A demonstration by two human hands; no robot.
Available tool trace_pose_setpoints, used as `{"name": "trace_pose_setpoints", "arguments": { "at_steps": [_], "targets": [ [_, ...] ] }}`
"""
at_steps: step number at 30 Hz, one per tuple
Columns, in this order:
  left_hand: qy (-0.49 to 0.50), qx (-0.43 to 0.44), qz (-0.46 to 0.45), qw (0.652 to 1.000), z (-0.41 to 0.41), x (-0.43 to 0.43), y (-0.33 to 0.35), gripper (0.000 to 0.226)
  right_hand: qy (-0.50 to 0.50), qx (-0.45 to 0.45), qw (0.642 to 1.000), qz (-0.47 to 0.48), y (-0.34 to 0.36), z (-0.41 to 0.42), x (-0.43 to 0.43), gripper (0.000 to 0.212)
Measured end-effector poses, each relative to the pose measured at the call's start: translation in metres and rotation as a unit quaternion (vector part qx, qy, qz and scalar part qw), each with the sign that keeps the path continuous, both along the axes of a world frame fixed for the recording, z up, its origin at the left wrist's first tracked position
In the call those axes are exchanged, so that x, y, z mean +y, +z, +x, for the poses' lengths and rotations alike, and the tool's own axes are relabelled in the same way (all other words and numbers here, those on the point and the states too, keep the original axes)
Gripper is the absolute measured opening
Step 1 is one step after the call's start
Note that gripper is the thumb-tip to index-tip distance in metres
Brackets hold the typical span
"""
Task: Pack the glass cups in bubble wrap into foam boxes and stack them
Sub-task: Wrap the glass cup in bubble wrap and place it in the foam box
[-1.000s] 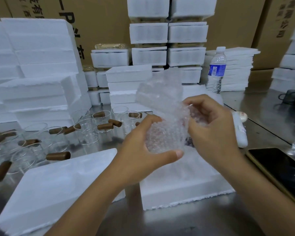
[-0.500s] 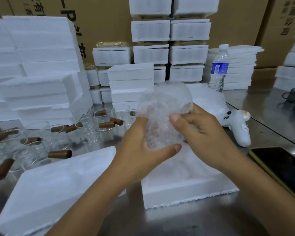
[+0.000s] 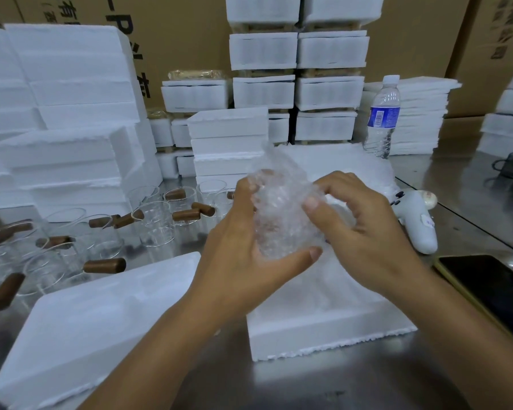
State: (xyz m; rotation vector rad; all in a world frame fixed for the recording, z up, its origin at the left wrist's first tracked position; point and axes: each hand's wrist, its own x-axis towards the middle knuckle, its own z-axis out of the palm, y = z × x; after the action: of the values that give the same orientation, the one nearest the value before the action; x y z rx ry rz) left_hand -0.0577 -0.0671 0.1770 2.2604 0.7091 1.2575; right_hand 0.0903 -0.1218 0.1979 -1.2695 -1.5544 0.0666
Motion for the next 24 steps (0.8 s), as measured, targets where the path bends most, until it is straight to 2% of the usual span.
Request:
{"name": "trace_pose_setpoints", "arguments": {
  "at_steps": [3,7,9,11,13,15,18,21,24],
  "targets": [
    [0.005,0.004,-0.002,1.000,-0.0015,0.0041,-0.0011,0.071,0.003,-0.046,0.999,-0.017,-0.0007,-0.0033,-0.0008,0.043],
    [0.023,0.076,0.028,0.996,-0.0014,0.0012,-0.0064,0.075,-0.018,0.062,0.995,-0.078,-0.0016,-0.0036,0.0029,0.056],
    [0.030,0.085,0.041,0.995,-0.0014,0.0004,-0.0068,0.075,-0.002,0.132,0.987,-0.092,-0.0001,-0.0016,0.0036,0.046],
    [0.030,0.076,0.057,0.995,-0.0025,-0.0007,-0.0042,0.074,0.005,0.187,0.979,-0.083,0.0010,0.0012,0.0038,0.025],
    [0.024,0.069,0.077,0.994,-0.0031,-0.0025,-0.0024,0.076,0.001,0.202,0.977,-0.071,0.0010,0.0036,0.0038,0.016],
    [0.019,0.071,0.097,0.993,-0.0030,-0.0043,-0.0023,0.074,0.015,0.184,0.981,-0.055,0.0006,0.0046,0.0043,0.019],
    [0.020,0.077,0.097,0.992,-0.0023,-0.0038,-0.0032,0.072,0.030,0.092,0.994,-0.047,0.0017,0.0021,0.0025,0.022],
    [0.021,0.049,0.067,0.996,-0.0022,-0.0010,-0.0034,0.077,0.039,-0.008,0.998,-0.044,0.0018,0.0008,0.0008,0.019],
    [0.018,0.008,0.029,0.999,-0.0011,0.0010,-0.0043,0.084,0.060,-0.048,0.995,-0.061,0.0007,-0.0030,-0.0006,0.029]
  ]
}}
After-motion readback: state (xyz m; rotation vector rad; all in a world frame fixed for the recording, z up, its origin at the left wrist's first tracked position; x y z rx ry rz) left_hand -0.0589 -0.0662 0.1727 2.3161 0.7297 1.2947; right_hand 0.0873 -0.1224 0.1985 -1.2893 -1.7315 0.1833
